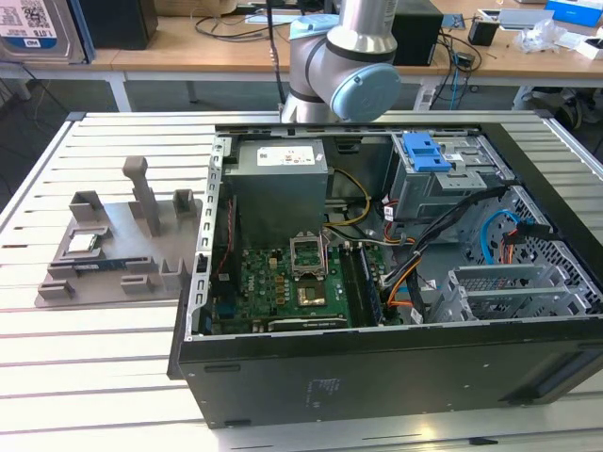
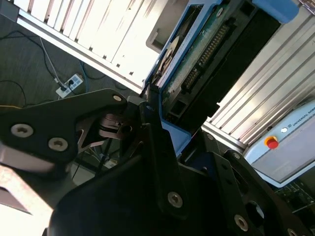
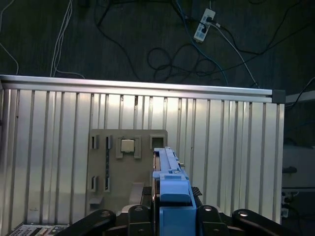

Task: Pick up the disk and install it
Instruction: 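Pick up the disk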

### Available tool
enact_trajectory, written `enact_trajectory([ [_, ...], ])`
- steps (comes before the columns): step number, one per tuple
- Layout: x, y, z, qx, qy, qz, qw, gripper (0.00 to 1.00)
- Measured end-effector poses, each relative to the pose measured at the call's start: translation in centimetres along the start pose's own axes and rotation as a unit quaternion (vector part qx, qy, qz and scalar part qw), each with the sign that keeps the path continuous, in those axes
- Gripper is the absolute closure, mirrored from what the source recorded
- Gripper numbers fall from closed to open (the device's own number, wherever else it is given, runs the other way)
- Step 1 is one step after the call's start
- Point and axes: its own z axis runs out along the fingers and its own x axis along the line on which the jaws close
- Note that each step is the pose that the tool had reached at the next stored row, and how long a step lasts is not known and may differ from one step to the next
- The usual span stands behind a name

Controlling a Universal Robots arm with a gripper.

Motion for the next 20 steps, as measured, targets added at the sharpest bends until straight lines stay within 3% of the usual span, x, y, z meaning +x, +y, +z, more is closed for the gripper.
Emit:
enact_trajectory([
  [7, -0.03, 0.04, -1.19, -0.0001, 0.0, 0.0, 1.0, 0.63],
  [8, -0.03, 0.05, -1.24, 0.0001, -0.0012, 0.0, 1.0, 0.63],
  [9, 0.02, 0.06, -1.23, 0.0003, -0.0047, 0.0, 1.0, 0.63],
  [17, 0.1, 0.02, -1.24, 0.0002, -0.0047, 0.0, 1.0, 0.63],
  [20, 0.14, -0.56, -1.27, 0.0002, -0.0047, 0.0, 1.0, 0.63],
])
